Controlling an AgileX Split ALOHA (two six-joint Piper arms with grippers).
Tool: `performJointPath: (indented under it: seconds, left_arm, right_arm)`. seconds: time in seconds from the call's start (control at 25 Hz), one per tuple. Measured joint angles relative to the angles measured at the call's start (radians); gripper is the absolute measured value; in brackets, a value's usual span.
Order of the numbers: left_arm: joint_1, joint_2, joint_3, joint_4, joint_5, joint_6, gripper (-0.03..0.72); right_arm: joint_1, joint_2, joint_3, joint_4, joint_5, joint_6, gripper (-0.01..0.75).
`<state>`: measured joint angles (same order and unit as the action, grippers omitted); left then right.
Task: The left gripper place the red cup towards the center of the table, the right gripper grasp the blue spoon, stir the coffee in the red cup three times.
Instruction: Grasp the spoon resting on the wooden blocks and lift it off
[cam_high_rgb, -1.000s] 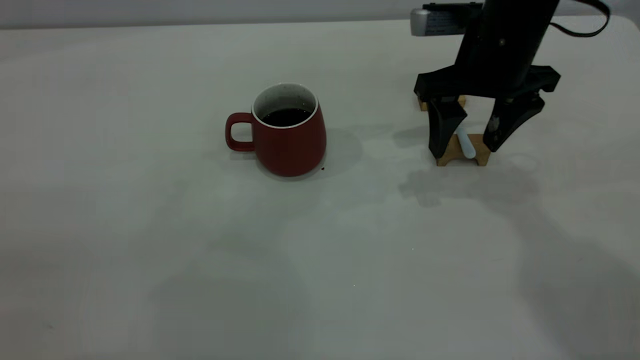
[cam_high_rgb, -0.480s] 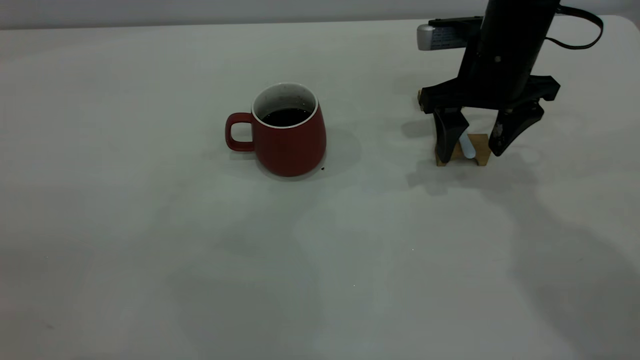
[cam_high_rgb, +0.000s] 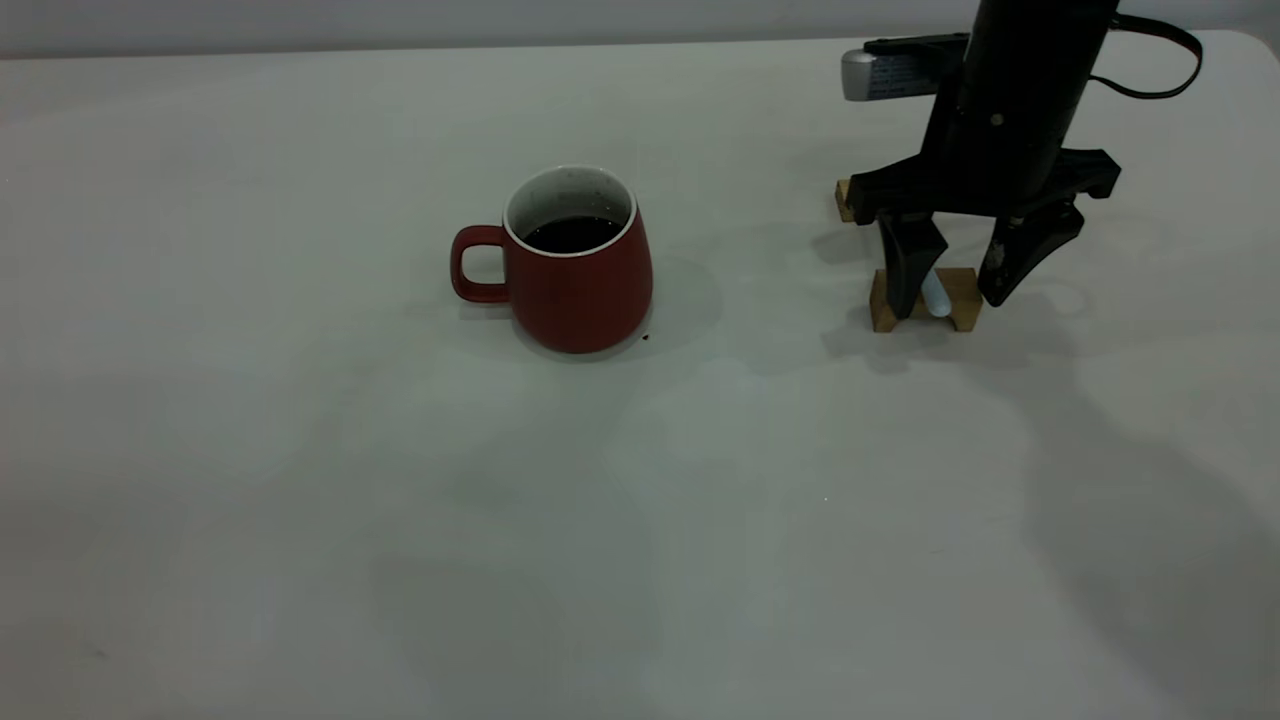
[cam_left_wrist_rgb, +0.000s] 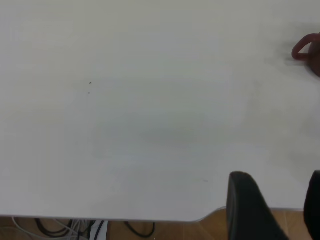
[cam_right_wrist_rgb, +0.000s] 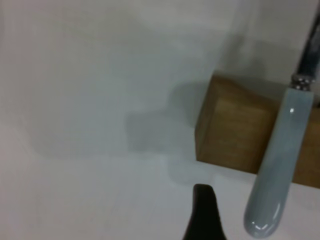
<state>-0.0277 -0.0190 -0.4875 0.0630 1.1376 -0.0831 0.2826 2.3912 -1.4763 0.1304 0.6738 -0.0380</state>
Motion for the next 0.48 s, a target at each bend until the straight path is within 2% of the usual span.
performJointPath:
  seconds: [0.24, 0.48]
  left_arm:
    - [0.000, 0.000, 0.000, 0.000, 0.000, 0.000, 0.353]
    - [0.000, 0.000, 0.000, 0.000, 0.000, 0.000, 0.353]
  right_arm:
    - [-0.002, 0.003, -0.001, -0.013, -0.001, 0.017, 0.565]
    - [-0.002, 0.023, -0.002, -0.025, -0.002, 0.038, 0.554]
